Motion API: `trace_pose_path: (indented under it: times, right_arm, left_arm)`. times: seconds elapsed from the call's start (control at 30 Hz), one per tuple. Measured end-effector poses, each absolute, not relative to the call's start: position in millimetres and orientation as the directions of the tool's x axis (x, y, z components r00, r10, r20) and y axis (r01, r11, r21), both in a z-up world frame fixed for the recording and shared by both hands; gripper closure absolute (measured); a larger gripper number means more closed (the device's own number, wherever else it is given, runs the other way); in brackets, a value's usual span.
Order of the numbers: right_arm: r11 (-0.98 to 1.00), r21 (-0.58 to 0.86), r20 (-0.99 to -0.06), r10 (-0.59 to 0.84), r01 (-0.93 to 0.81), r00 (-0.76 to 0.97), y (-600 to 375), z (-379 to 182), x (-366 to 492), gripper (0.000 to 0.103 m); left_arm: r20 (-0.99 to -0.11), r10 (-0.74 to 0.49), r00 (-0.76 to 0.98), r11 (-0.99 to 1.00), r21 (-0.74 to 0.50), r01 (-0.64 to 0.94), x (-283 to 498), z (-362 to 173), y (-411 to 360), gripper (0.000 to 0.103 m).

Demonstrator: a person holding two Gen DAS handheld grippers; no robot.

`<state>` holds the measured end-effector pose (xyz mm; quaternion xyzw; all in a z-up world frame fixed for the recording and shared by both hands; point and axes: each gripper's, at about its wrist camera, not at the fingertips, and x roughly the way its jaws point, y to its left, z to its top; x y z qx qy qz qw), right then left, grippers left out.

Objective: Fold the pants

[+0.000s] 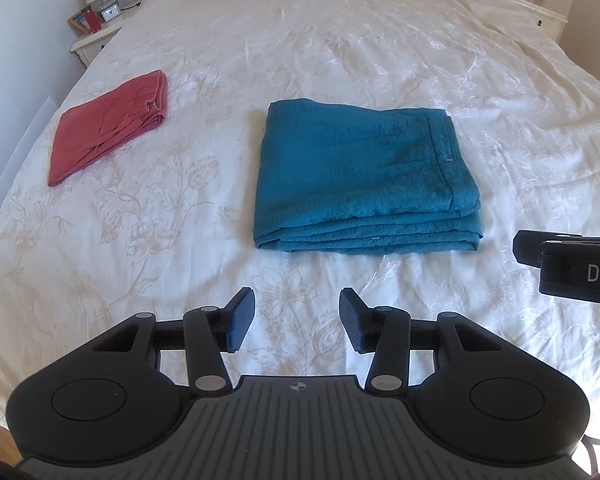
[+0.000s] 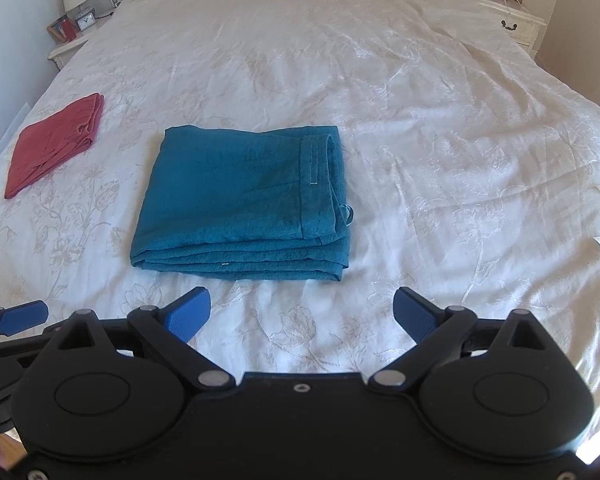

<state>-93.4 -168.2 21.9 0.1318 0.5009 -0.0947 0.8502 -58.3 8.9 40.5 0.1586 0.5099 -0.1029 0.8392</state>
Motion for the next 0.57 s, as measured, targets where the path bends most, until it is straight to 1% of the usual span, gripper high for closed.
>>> trace_pose_path:
  times: [0.57]
  right_arm:
    - [0.947,0.151,-0.882,0.000,0.283,0.470,-180,15,-90,0.005]
  left_arm:
    - [-0.894,0.017,0.449,0.933,0.175,0.313,-59,35,-5,0.057]
